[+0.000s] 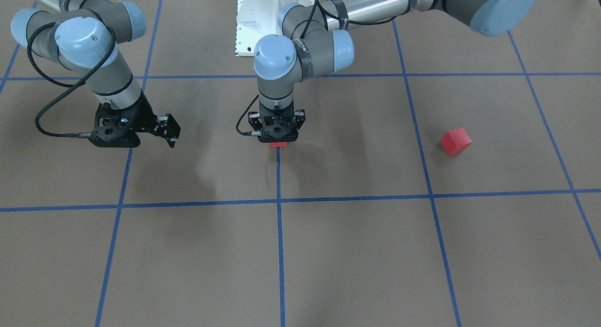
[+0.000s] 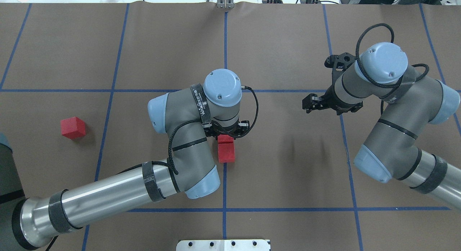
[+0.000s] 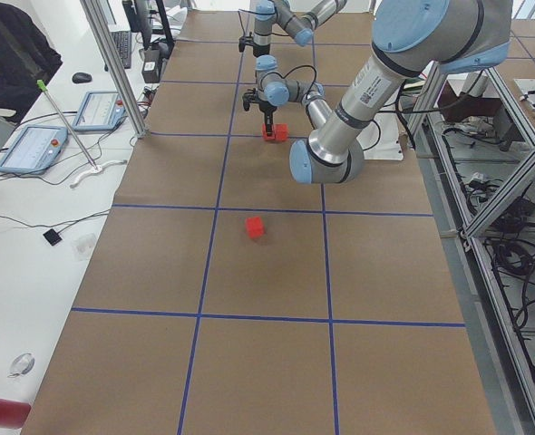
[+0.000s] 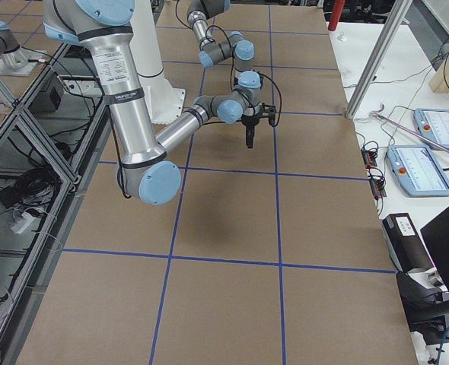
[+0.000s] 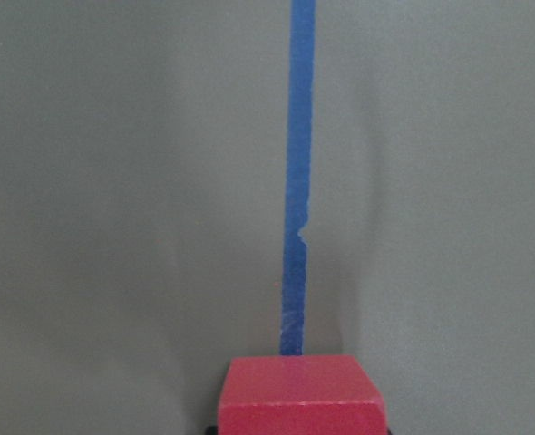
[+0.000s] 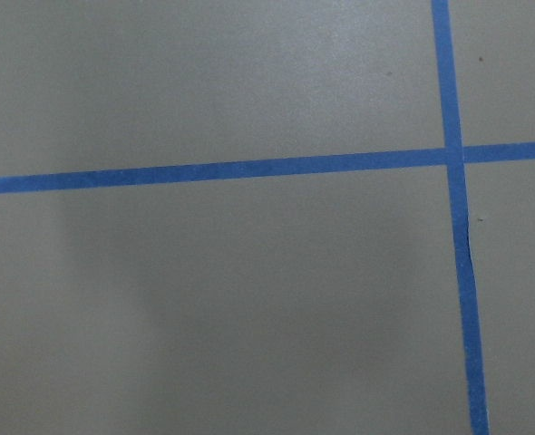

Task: Form red blocks into L shape at center
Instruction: 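Hold the cube in place against the center cube with the left gripper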

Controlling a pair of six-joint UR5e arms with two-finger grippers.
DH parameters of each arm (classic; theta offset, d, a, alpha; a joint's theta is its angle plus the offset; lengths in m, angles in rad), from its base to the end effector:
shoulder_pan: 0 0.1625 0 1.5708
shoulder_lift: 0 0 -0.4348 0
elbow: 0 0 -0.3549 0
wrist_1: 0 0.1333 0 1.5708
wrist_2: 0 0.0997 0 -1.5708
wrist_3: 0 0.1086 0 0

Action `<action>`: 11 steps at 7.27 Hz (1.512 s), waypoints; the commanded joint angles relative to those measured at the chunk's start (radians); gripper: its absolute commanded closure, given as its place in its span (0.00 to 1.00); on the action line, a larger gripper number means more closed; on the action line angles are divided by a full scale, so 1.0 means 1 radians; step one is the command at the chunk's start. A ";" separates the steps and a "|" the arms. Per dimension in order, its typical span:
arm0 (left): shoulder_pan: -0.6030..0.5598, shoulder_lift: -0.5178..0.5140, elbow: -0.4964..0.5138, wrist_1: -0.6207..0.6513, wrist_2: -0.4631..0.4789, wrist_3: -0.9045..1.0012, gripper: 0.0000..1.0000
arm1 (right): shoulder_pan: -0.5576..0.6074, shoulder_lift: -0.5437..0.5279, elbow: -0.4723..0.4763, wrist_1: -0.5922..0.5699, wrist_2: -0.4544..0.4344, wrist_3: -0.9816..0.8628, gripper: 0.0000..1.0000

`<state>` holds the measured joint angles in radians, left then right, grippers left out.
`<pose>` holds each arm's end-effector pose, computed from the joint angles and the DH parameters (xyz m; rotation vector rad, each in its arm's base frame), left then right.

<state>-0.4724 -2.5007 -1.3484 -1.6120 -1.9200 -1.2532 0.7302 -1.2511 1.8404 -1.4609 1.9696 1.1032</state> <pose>0.6337 -0.4318 0.1987 -0.0219 0.8113 -0.0155 -0.3657 -0.4497 0.3905 0.0730 -0.7850 0.1095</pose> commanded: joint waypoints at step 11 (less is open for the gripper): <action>0.001 0.006 -0.005 -0.002 -0.001 -0.015 0.00 | -0.002 0.002 0.000 -0.001 0.000 0.000 0.00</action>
<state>-0.4715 -2.4930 -1.3490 -1.6138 -1.9205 -1.2637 0.7292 -1.2487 1.8408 -1.4608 1.9696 1.1031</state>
